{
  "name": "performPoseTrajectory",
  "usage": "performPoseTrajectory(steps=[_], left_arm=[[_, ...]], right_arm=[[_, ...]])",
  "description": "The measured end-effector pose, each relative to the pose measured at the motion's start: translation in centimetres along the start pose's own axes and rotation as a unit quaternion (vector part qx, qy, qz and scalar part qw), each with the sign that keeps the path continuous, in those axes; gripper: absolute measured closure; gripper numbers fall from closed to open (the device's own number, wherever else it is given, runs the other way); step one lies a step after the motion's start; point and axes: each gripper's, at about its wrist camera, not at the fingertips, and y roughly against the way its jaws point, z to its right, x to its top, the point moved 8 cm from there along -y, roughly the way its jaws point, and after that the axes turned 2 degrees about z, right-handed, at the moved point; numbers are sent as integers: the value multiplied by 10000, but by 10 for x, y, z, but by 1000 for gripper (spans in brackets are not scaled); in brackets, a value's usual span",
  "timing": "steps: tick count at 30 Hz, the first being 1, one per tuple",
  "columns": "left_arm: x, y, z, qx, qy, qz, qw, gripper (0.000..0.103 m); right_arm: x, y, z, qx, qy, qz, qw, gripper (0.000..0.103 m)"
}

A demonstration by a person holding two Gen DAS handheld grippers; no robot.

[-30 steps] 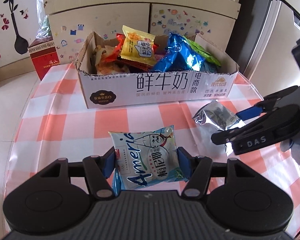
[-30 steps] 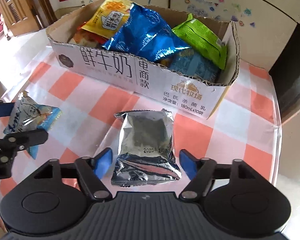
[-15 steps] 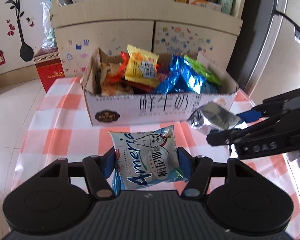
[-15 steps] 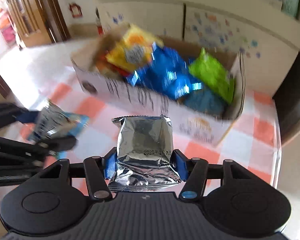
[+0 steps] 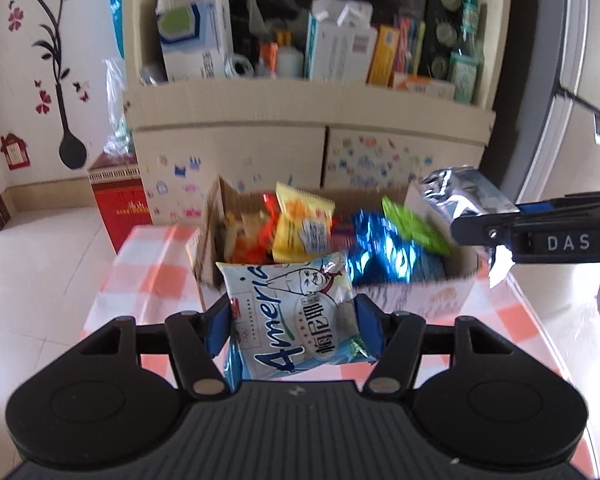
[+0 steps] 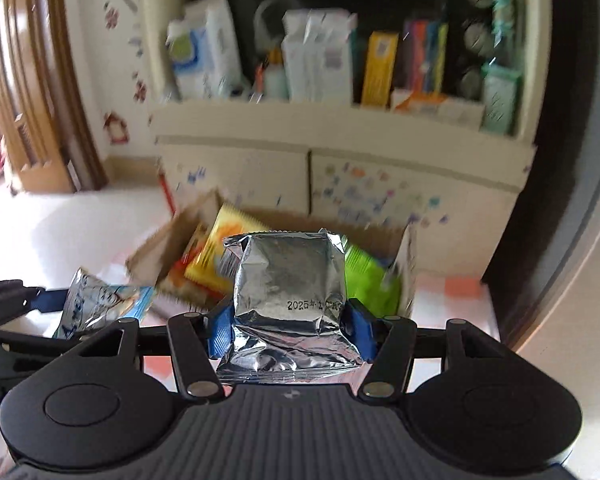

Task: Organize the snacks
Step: 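Lift both bags and carry them over the cardboard box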

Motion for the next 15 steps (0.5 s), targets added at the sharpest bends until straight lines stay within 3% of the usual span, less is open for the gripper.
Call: performPoseTrajectory(steps=[6, 15], left_arm=[[32, 2, -8, 86, 207, 349, 9991, 41], [66, -11, -20, 227, 426, 622, 9969, 40]], right_arm=[[23, 7, 10, -250, -213, 445, 9985, 38], [41, -3, 4, -272, -397, 716, 9963, 38]])
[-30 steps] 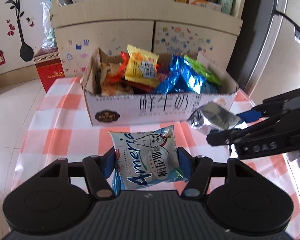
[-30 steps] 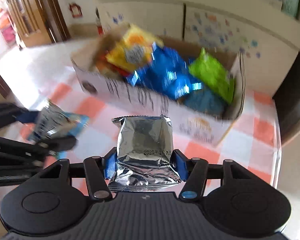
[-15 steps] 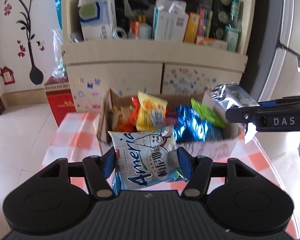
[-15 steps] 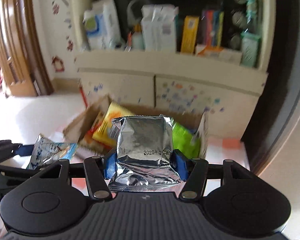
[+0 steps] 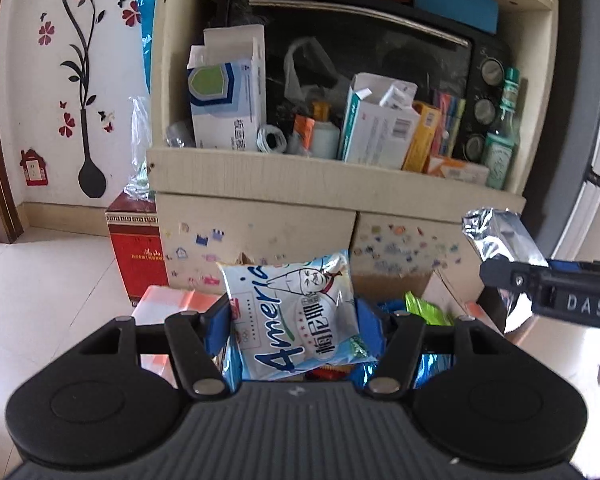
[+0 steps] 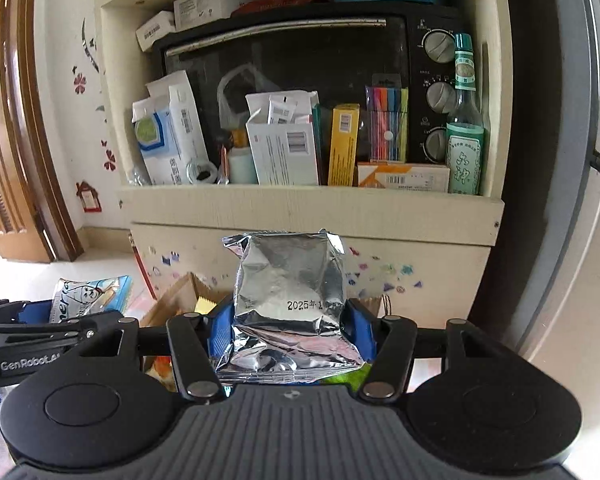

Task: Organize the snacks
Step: 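Lift both bags and carry them over the cardboard box, then lower both bags into the box and open both tools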

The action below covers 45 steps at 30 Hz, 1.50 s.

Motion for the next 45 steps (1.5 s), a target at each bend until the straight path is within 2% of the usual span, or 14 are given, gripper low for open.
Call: performPoseTrajectory(steps=[6, 16, 18, 19, 22, 24, 26, 30, 36, 41, 45], left_arm=[[6, -22, -2, 57, 122, -41, 9999, 40], [14, -64, -7, 187, 236, -36, 9995, 39], [14, -75, -7, 209, 87, 26, 9997, 26], [11, -82, -8, 260, 40, -42, 9996, 22], [1, -91, -14, 346, 34, -248, 9991, 20], [2, -88, -11, 351, -40, -316, 9989, 12], [5, -82, -7, 544, -225, -313, 9978, 8], [4, -69, -3, 757, -393, -483, 9952, 4], [-9, -53, -10, 797, -327, -849, 9927, 4], [-19, -43, -12, 857, -326, -1138, 9893, 4], [-23, -33, -12, 861, -399, -1180, 9885, 3]], right_arm=[[4, -14, -2, 64, -281, 64, 9996, 38], [3, -51, 8, -99, -873, -4, 9961, 38], [1, -60, 12, -260, -926, 79, 9953, 36], [-2, -64, 14, -318, -951, 62, 9949, 30], [-10, -69, 19, -357, -1041, -105, 9939, 23], [-9, -67, 21, -419, -1014, -128, 9939, 17], [-9, -63, 24, -510, -1056, -167, 9930, 10], [-9, -54, 26, -550, -1159, -256, 9914, 8], [-9, -40, 19, -863, -862, -450, 9915, 0], [-16, -28, 10, -883, -863, -732, 9896, 0], [-27, -22, 9, -1048, -812, -999, 9861, 0]])
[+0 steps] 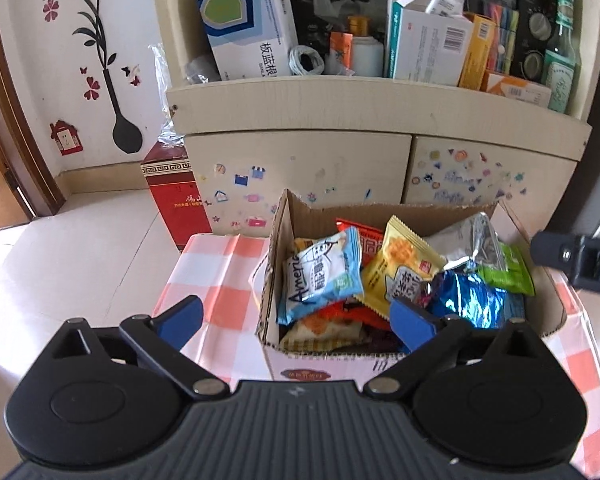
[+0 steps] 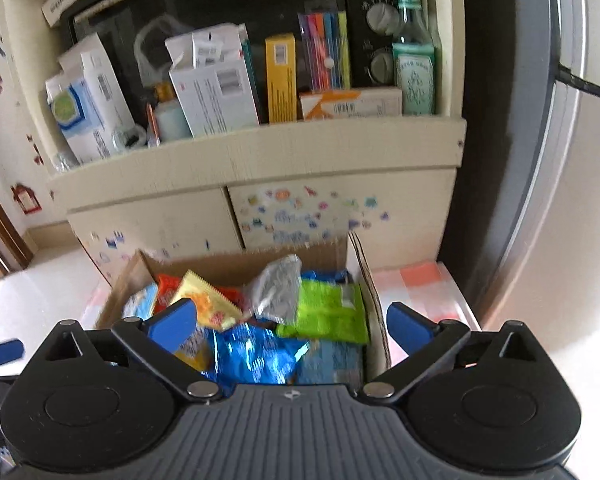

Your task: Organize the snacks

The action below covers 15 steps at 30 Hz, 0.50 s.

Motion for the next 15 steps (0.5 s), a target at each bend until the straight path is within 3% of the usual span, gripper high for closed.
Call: performPoseTrajectory(steps=[15], left_arm=[[-9, -1, -3, 72, 69, -248, 9996, 2]], right_arm=[[-13, -11, 1, -352, 483, -306, 9977, 0]])
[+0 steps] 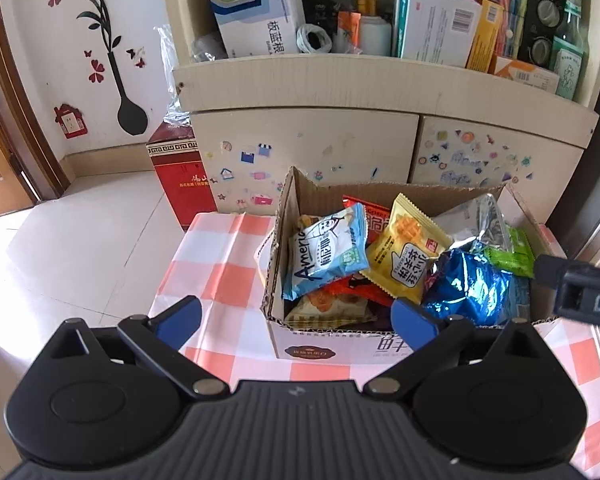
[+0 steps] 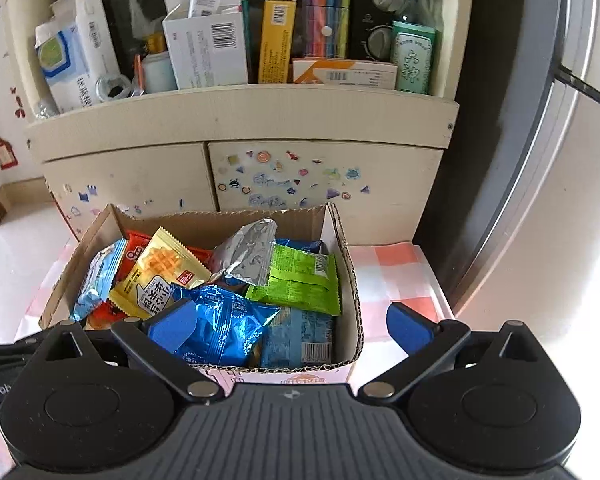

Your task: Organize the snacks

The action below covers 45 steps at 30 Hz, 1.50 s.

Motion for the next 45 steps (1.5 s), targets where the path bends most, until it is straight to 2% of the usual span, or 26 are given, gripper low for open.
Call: performPoseTrajectory(steps=[7, 18, 30, 45], left_arm=[[4, 3, -1, 162, -47, 116, 9998, 1], [5, -4, 1, 302, -137, 45, 9994, 1], [3, -8, 13, 469, -345, -22, 9983, 1], [3, -9, 13, 461, -304, -28, 9985, 1]], right_arm=[[-1, -1, -3, -8, 134, -33, 9999, 0], [-6, -9, -8, 21, 337, -203, 9992, 0], [-6, -17, -7, -38, 276, -301, 9992, 0], [-5, -17, -7, -83, 268, -281, 9992, 0]])
